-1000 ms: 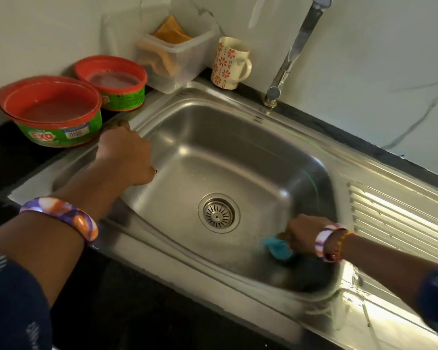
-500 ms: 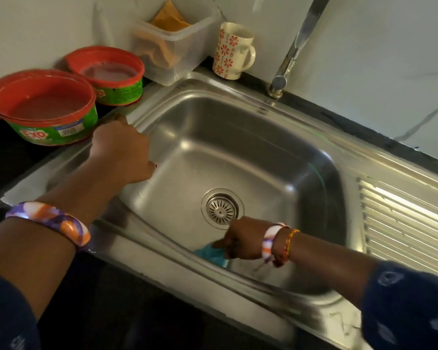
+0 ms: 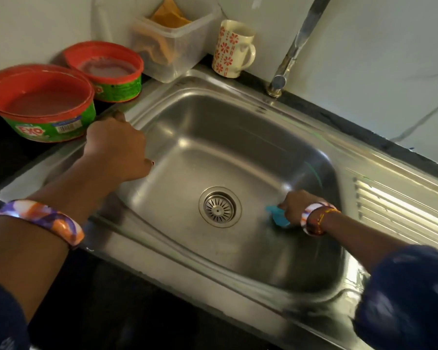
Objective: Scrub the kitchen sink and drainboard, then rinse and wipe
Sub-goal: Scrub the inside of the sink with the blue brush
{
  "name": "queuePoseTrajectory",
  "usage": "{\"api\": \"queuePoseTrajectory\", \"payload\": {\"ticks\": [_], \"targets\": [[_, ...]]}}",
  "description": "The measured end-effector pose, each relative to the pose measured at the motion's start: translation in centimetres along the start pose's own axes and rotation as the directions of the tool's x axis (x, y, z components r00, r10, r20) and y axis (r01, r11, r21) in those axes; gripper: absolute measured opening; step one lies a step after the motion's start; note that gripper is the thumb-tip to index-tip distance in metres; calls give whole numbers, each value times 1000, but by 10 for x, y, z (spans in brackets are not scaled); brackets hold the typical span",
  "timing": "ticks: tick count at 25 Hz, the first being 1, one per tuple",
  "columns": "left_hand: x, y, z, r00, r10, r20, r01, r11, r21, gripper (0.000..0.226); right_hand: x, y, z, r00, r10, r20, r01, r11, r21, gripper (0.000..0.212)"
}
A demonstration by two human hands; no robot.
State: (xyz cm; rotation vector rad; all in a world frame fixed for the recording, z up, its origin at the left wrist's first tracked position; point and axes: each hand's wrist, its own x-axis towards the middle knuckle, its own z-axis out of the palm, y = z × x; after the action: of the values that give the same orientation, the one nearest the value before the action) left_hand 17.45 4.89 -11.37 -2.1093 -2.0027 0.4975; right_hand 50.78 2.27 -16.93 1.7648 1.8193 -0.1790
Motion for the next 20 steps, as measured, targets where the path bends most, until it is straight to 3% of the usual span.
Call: {"api": "queuePoseTrajectory", "payload": {"ticks": [2,4,6,8,10,12,14,17,20], "targets": [[-1,-1,2,1000,2,9,-2,1000,0,64,-29,-13,7,972,-176,156,178,984,1,39],[0,0,3,1000,1,20,-1,1000,-6,64,-48,-23,15,939,-274,205,275,961,26,37],[1,1,2,1000,-9,27,10,1000,-21,65,-41,-27,8,976,-197,90,206,973,-100,32],[3,2,-1,1000,-7,27,8,999,-36,64,-7,-18,-1,992,-64,-112,33,965,-259,29],[3,1,-2,1000,3,22,-2,999,-47,62,30,-5,-15,976,41,-215,-91,969,-230,29],[3,-1,-1,1000,12,16,-12,999,-38,62,53,8,-23,980,133,-151,-143,988,-61,33],[2,-2,-2,1000,17,8,-17,999,-34,63,50,13,-17,988,133,-72,-129,990,59,37],[1,-2,-5,1000,-5,1,5,999,-45,64,3,8,-4,988,-59,144,32,982,184,36],[1,4,-7,1000,-16,-1,16,997,-81,60,-46,-21,13,911,-248,329,140,937,320,36]]}}
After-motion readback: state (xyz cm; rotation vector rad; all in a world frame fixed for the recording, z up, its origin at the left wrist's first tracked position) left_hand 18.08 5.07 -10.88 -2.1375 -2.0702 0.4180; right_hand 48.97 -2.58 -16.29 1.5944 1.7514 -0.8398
